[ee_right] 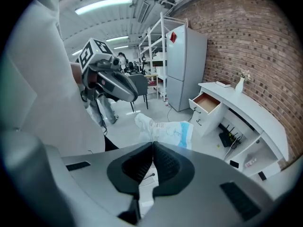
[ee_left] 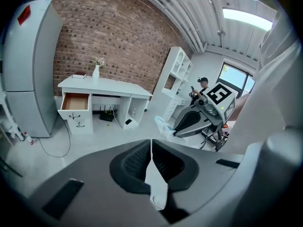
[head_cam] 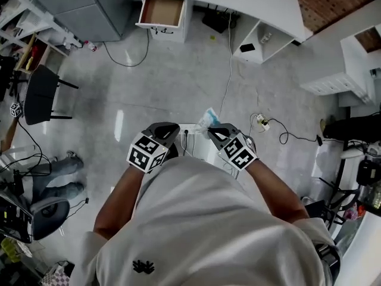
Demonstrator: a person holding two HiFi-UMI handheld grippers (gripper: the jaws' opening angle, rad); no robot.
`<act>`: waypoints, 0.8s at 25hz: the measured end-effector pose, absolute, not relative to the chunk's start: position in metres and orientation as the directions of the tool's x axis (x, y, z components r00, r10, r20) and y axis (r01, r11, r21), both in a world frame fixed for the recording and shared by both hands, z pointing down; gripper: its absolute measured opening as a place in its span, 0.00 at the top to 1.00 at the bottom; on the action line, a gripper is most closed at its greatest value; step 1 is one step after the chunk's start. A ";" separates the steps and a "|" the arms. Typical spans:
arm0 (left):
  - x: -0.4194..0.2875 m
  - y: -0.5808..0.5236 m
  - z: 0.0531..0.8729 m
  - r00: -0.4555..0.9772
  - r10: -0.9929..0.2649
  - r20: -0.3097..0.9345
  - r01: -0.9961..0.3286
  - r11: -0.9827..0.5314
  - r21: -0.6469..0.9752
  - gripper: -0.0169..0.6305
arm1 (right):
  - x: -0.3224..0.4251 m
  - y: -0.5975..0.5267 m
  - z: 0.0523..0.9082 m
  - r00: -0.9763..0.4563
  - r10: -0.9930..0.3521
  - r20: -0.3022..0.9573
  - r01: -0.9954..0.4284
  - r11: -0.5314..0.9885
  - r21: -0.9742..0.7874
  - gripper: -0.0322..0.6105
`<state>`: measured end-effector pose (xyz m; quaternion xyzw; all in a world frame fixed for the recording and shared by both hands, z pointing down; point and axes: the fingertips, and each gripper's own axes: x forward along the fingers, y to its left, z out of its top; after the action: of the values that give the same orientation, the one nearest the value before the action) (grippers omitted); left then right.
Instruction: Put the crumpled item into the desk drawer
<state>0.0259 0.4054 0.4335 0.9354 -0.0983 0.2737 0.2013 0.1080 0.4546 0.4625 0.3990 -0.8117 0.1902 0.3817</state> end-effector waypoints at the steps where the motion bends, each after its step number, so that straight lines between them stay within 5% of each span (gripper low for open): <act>1: 0.017 0.382 0.428 0.837 -0.070 0.543 -0.287 -0.901 0.325 0.93 | 0.100 0.430 0.458 -0.381 -0.500 0.778 -0.795 0.607 0.002 0.90; 14: -0.117 0.138 0.428 0.828 -0.169 0.535 -0.379 -0.871 0.313 0.93 | -0.002 0.167 0.439 -0.380 -0.506 0.774 -0.746 0.663 0.067 0.90; 20: -0.115 0.051 0.423 0.817 -0.224 0.531 -0.450 -0.823 0.345 0.93 | 0.007 0.049 0.441 -0.402 -0.465 0.788 -0.688 0.722 0.075 0.90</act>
<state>-0.1149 0.0508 0.4233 0.9239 -0.1825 0.2409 0.2346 0.0073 0.0486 0.4408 0.3486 -0.8269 0.1321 0.4211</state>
